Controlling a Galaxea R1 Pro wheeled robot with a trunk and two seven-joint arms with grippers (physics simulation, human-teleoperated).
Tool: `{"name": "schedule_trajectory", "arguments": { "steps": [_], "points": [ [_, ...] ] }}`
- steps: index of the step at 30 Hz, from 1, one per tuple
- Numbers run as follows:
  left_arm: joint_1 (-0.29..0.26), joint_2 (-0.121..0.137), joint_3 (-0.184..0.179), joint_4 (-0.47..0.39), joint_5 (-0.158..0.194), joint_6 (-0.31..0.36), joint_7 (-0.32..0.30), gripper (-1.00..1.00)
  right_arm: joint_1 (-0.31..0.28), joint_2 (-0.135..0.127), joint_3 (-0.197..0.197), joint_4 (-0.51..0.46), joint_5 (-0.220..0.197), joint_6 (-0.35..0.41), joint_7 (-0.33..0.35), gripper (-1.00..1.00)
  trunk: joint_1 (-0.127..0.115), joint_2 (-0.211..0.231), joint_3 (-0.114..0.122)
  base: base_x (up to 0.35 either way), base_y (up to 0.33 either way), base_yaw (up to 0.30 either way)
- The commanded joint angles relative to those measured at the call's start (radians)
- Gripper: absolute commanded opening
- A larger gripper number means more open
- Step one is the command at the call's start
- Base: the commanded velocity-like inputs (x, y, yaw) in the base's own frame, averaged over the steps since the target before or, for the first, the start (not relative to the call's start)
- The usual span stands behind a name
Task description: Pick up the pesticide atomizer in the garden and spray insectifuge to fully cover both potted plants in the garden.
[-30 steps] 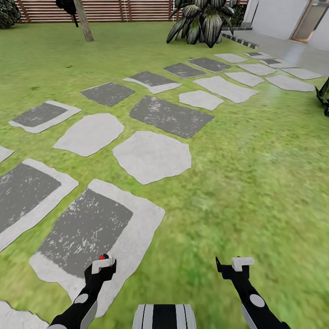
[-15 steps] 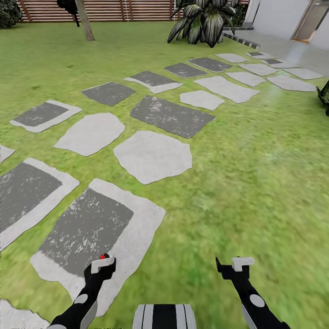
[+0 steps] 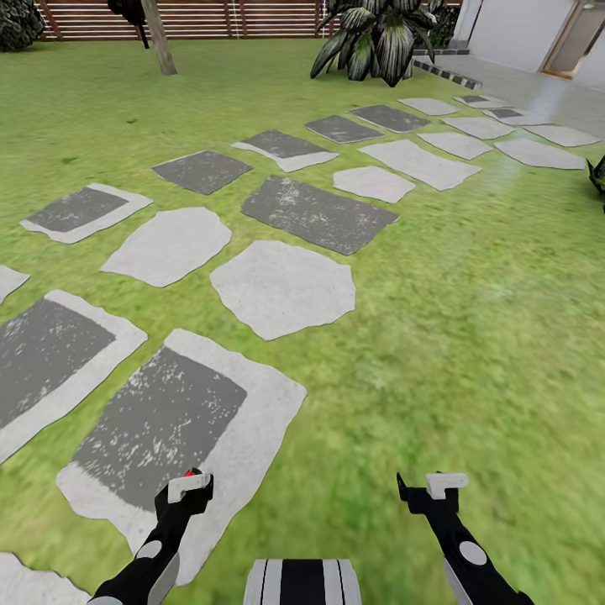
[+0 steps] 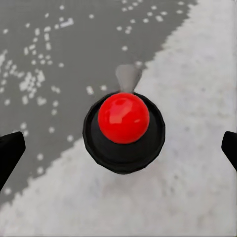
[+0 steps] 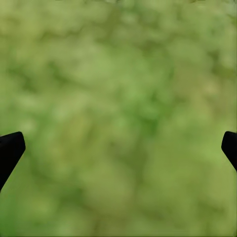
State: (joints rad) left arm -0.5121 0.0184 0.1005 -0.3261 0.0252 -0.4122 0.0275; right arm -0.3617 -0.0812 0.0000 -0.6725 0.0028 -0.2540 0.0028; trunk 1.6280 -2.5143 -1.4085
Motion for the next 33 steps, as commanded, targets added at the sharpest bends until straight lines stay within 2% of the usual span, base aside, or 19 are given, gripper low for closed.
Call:
{"name": "schedule_trajectory", "arguments": {
  "steps": [1, 7, 10, 16, 33],
  "points": [
    [-0.001, 0.0, -0.001, 0.001, 0.002, -0.003, 0.002, 1.0, 0.0, 0.0, 0.0, 0.001, 0.0, -0.003, 0.0, 1.0, 0.0, 0.0, -0.001, 0.02, 0.0, 0.0],
    [-0.002, 0.0, -0.001, 0.001, 0.002, -0.004, 0.002, 1.0, 0.0, 0.0, 0.0, 0.001, 0.0, -0.003, 0.0, 1.0, 0.0, 0.0, -0.001, 0.004, 0.0, 0.0],
    [-0.002, 0.0, -0.001, 0.001, 0.002, -0.004, 0.002, 1.0, 0.0, 0.0, 0.0, 0.001, 0.0, -0.003, 0.0, 1.0, 0.001, -0.001, -0.012, 0.0, 0.0, 0.0],
    [-0.002, 0.0, -0.001, 0.001, 0.002, -0.004, 0.002, 1.0, 0.0, 0.0, 0.0, 0.001, 0.0, -0.004, 0.0, 1.0, 0.001, -0.001, -0.016, 0.0, 0.0, 0.0],
    [-0.002, 0.0, -0.001, 0.001, 0.002, -0.004, 0.002, 1.0, 0.0, 0.0, 0.0, 0.001, 0.0, -0.003, 0.0, 1.0, 0.001, -0.001, -0.017, 0.0, 0.0, 0.0]
  ]
}}
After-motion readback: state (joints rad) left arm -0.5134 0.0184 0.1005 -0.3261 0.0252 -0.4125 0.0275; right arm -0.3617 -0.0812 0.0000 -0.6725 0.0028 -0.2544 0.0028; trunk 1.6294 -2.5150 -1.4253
